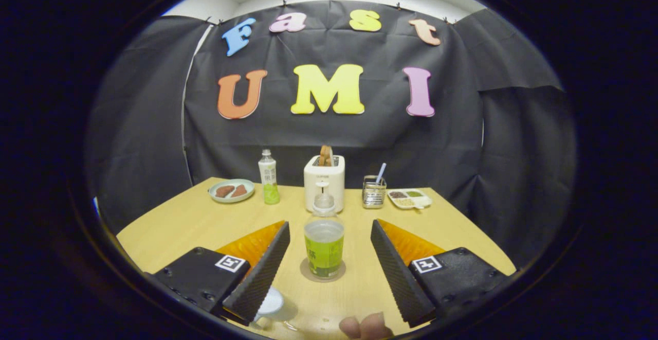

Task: Take the bottle from table, then pour the juice into the cup, finally place the bottle on the coaster

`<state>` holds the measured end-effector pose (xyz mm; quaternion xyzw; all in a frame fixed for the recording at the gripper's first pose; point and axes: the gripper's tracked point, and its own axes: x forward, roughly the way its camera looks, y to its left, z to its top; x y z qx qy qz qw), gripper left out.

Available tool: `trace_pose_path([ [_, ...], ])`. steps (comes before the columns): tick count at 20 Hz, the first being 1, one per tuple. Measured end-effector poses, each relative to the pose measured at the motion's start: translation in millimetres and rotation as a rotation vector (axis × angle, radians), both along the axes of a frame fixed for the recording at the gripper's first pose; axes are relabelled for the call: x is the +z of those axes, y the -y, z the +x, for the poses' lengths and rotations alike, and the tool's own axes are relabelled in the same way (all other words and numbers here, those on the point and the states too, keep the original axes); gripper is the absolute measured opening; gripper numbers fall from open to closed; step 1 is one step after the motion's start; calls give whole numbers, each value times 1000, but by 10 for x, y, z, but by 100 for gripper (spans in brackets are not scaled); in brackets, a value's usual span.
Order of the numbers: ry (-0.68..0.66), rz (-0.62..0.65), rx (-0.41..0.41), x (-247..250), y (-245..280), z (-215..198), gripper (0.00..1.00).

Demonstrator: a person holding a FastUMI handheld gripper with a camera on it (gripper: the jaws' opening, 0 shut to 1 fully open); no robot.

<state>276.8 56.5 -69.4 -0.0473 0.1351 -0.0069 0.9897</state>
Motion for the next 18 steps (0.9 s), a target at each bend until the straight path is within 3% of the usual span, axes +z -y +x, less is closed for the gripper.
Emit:
trace_pose_path([
  [5, 49, 0, -21, 318, 64, -668, 100],
  [10, 43, 37, -46, 262, 120, -1247, 100],
  [18, 53, 33, -103, 282, 204, -1526, 100],
])
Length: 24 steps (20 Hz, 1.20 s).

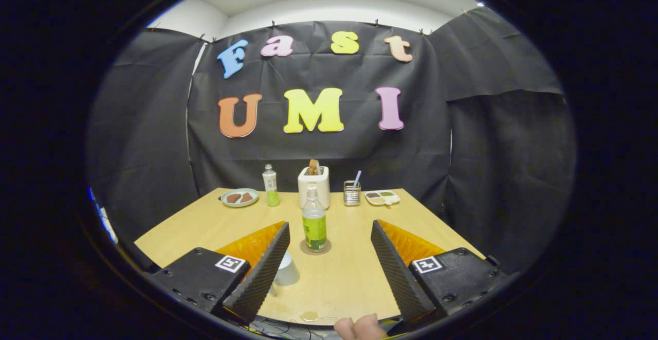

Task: Take the bottle from table, then pour the juice into the cup, finally place the bottle on the coaster

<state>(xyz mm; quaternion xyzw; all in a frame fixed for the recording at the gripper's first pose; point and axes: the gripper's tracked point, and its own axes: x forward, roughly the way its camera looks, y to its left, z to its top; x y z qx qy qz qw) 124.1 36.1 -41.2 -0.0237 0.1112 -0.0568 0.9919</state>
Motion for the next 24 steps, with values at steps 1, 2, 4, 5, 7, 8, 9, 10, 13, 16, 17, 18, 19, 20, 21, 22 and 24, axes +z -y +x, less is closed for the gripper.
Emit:
trace_pose_path([
  [1, 3, -1, -4, 18, 22, -44, 100],
  [2, 12, -7, -2, 35, 25, -90, 100],
  [4, 47, -33, 7, 112, 35, -157, 100],
  [5, 70, -49, 7, 167, 54, -192, 100],
  [7, 99, -68, 0, 210, 89, -241, 100],
  [8, 112, -66, 5, 237, 68, -271, 100],
  [9, 128, -54, 13, 267, 45, -295, 100],
  [10, 137, -49, 15, 276, 43, -298, 100],
  [13, 135, -70, -13, 267, 123, -336, 100],
  [16, 155, -93, -16, 310, 118, -369, 100],
  [17, 160, -89, -13, 318, 110, -370, 100],
  [18, 165, -84, -14, 312, 115, -370, 100],
  [19, 172, -75, -11, 323, 123, -367, 100],
  [20, 183, -59, -1, 341, 94, -368, 100],
  [21, 190, -42, 9, 363, 77, -366, 100],
  [22, 206, -26, 16, 379, 76, -378, 100],
  [24, 240, -12, 12, 441, 107, -401, 100],
])
